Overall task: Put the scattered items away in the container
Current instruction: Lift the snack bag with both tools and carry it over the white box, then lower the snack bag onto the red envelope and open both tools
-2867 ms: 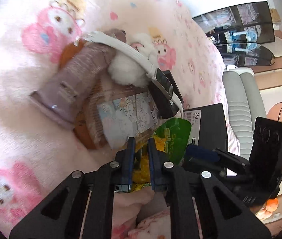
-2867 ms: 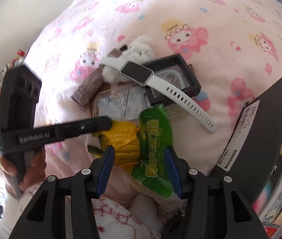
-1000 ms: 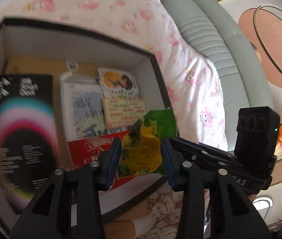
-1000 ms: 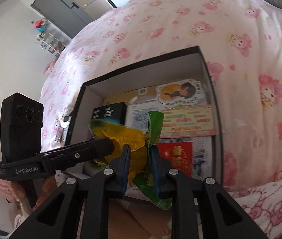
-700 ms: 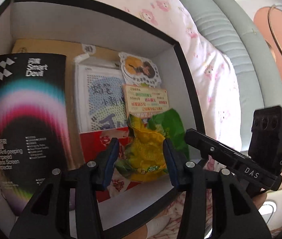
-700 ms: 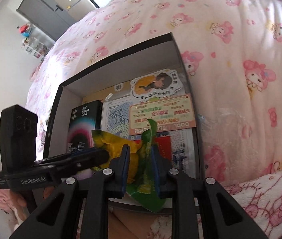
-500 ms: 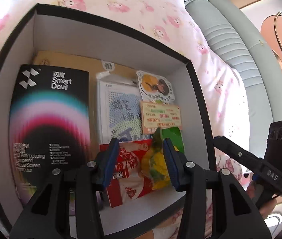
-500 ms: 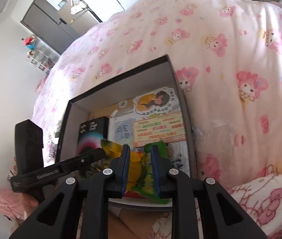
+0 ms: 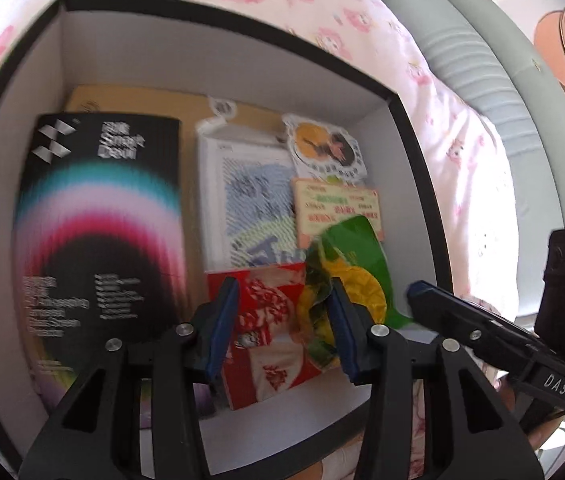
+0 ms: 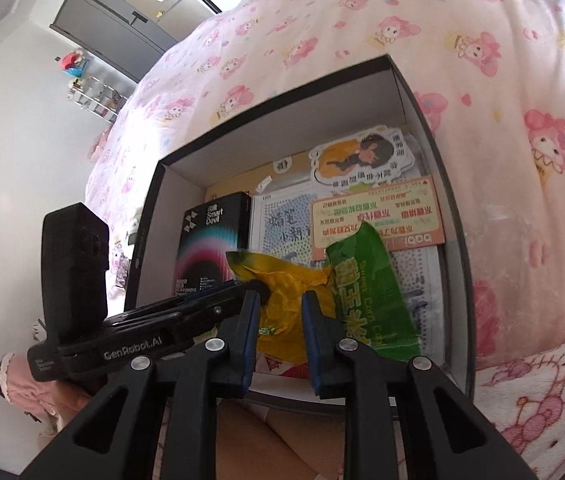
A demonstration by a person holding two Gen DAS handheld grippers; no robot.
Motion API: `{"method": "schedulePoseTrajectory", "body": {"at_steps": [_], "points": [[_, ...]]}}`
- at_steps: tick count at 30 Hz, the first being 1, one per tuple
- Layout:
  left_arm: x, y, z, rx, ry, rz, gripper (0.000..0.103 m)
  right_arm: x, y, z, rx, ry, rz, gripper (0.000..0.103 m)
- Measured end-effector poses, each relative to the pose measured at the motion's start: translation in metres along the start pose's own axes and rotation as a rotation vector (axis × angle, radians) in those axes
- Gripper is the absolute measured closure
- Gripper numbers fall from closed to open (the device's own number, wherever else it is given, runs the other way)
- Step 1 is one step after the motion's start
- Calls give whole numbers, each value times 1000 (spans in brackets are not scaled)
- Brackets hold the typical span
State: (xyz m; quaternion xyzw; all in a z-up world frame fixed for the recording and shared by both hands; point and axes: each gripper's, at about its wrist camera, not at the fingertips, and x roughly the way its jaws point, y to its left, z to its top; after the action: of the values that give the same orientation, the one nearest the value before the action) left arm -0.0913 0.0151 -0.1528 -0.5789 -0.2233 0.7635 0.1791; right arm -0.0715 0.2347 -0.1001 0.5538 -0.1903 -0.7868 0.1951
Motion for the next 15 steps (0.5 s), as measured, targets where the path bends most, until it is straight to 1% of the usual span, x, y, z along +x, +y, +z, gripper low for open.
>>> {"method": "schedulePoseTrajectory", "body": {"at_steps": [3,5,6,7,8,9,10,12,15], "points": [[-8,1,-2,-2,-37,15,59,-10,-4,3,7,-32,-44,84],[-10,-4,-5,21,-47,33,59,-14,-6,3,6,-42,-77,84],[-11,-6,-6,35,-48,25,59,-15,-8,3,4,-36,-87,84],[-12,-9,-8,46,-43,-6,59,-15,-8,2,6,-29,-86,84],[-13,-2,0,47,-38,-49,59,-13,-9,2,9,-21,-81,84],[-15,-1,1,47,-35,-86,59,-11,-8,0,8,-10,-78,84],[-17,0,1,44,-36,-107,59,-8,-6,0,3,-5,-78,84],[-18,-1,0,47,-37,-98,59,-5,-5,0,-3,0,-81,84],[-20,-4,-2,59,-22,-105,59,4,-2,1,-14,20,-55,84]]}}
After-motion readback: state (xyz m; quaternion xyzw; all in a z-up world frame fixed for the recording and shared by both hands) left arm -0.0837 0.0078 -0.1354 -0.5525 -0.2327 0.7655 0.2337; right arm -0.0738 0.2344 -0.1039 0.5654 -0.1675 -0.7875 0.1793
